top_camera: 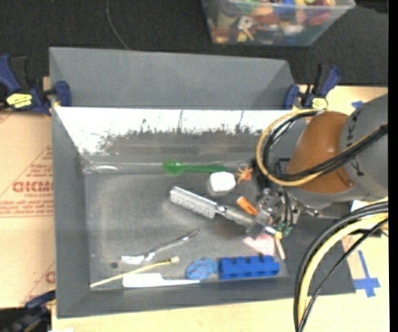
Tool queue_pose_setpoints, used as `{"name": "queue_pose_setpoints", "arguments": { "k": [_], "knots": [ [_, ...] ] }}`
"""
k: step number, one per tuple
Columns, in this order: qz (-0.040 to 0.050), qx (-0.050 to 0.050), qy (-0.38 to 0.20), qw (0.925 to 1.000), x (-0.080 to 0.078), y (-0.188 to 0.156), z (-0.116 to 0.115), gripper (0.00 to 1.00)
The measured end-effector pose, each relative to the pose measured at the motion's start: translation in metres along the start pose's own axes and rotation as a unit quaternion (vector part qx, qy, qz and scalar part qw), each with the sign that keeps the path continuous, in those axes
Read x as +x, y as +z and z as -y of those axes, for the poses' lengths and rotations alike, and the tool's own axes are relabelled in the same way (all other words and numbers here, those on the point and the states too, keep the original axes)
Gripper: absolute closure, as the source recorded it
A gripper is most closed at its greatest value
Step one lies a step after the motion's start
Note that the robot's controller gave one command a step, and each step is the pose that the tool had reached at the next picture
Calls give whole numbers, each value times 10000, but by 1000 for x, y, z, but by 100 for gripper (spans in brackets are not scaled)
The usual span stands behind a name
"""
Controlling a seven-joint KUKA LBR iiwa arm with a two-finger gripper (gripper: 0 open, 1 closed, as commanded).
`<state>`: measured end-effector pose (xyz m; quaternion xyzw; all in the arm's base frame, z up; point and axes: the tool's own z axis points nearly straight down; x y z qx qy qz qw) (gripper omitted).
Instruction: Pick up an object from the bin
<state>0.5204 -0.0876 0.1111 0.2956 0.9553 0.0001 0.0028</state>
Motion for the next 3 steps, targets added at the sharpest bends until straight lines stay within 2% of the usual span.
{"name": "queue_pose_setpoints", "arguments": {
  "k": [1,2,3],
  "knots": [
    [10,-4,-17,10000,-1,-13,0,100],
    [-14,11,-24,10000,0,-59,1,100],
    [7,0,-28,10000,-1,-95,1,100]
  ]
}}
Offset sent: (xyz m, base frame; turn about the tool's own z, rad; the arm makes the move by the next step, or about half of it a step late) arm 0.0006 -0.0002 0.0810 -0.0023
